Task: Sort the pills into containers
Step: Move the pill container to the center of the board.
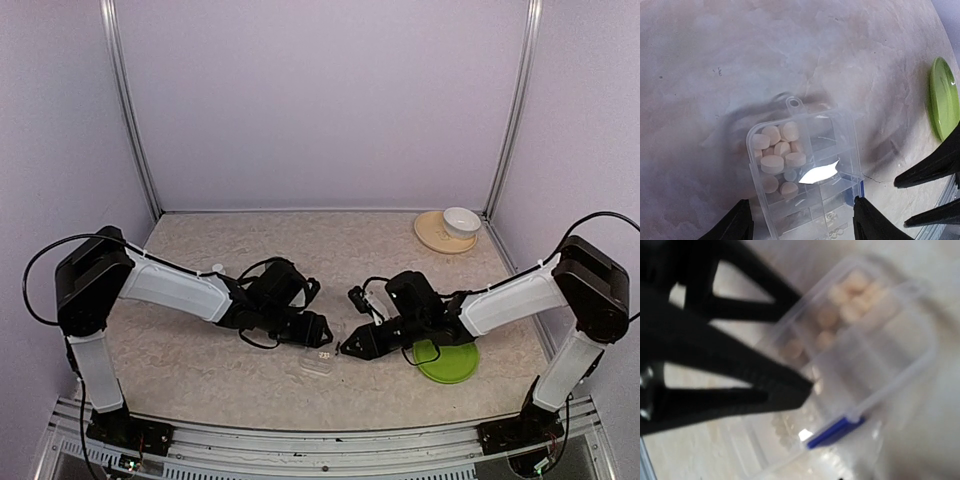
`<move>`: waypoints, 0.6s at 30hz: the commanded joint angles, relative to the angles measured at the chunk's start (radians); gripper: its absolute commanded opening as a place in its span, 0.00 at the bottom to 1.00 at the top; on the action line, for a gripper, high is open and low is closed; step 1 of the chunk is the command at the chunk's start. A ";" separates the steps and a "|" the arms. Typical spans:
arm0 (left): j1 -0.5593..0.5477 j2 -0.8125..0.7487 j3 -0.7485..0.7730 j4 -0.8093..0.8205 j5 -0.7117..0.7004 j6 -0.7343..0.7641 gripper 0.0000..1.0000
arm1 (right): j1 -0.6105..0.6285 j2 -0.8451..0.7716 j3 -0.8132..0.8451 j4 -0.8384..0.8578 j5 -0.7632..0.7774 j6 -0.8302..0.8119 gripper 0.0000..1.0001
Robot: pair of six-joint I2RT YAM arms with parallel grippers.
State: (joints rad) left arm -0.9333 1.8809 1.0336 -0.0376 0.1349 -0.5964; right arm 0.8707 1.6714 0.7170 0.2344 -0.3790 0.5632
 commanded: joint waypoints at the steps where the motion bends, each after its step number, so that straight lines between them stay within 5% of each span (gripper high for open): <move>1: -0.004 0.045 0.041 0.039 0.067 0.024 0.68 | 0.014 0.017 -0.008 0.006 0.011 -0.032 0.32; 13: -0.002 0.132 0.183 0.075 0.173 0.069 0.69 | 0.025 -0.099 -0.078 -0.048 0.076 -0.097 0.35; 18: 0.039 0.061 0.213 0.052 0.151 0.081 0.77 | 0.078 -0.102 -0.061 -0.124 0.194 -0.152 0.52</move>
State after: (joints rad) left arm -0.9249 2.0041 1.2114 0.0109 0.2848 -0.5442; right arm 0.9035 1.5845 0.6495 0.1944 -0.2932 0.4690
